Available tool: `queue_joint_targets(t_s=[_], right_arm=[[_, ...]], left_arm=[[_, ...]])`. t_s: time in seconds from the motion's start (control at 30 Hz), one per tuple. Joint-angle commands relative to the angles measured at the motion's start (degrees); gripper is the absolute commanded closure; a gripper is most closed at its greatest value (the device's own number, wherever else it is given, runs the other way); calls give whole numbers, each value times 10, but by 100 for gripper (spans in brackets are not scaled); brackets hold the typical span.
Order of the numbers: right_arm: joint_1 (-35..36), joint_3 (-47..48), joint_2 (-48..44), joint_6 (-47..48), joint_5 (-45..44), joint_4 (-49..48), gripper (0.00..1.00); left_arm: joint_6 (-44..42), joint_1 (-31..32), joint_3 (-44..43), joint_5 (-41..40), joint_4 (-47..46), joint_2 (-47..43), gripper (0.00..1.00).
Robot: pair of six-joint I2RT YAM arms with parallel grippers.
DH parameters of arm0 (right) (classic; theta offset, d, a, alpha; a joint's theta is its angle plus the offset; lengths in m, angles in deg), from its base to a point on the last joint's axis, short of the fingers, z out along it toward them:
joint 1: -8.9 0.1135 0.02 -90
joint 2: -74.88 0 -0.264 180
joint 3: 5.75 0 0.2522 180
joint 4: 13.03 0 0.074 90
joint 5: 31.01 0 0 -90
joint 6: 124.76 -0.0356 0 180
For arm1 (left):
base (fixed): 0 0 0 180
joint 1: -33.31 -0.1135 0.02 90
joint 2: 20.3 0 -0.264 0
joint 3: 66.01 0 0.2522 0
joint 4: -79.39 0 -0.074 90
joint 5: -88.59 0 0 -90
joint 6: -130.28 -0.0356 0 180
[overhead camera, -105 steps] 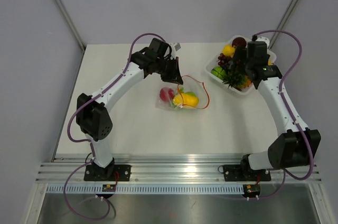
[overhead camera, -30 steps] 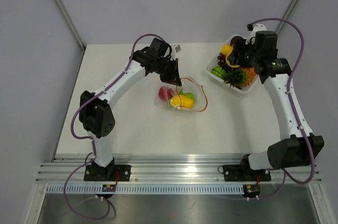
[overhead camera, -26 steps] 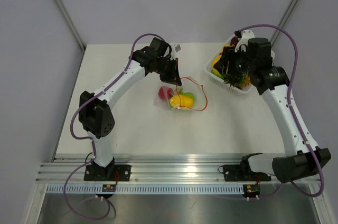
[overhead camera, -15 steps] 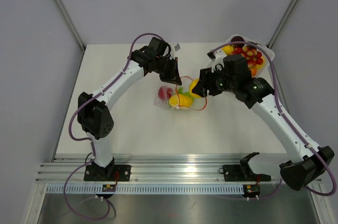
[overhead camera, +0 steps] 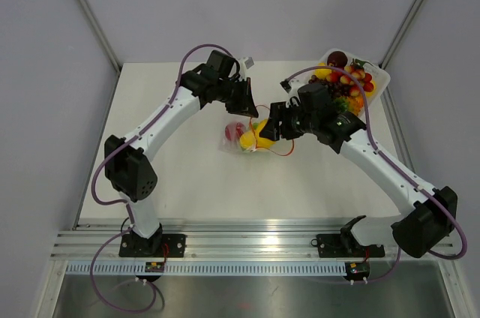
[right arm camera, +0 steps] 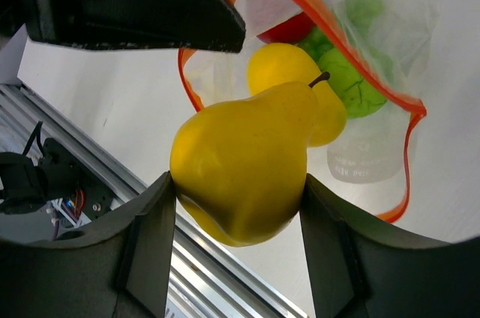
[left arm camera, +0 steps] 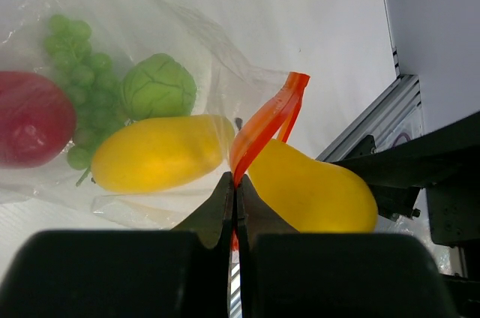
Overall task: Place the food in the zip-top bag and seal the zipper
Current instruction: Place the fake fruit in the zipper food storage bag.
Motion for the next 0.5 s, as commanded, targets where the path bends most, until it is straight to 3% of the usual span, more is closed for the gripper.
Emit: queue_joint_targets(t_s=[0.0,0.23,0.33,0.47], right_arm=[[5,4,16,-24,-1,-62,46],[7,18,46,-40,-48,-95,40],[7,25,64,-56,-84,-93,16],[8,19,64,-64,-91,-104,11]], left_arm=[[9,-3,0,24,-29,-36,100],[7,-3,6,32,-30,-46,100],[9,-3,12,35,-36,-51,100],[7,-3,17,38,-36,-56,100]])
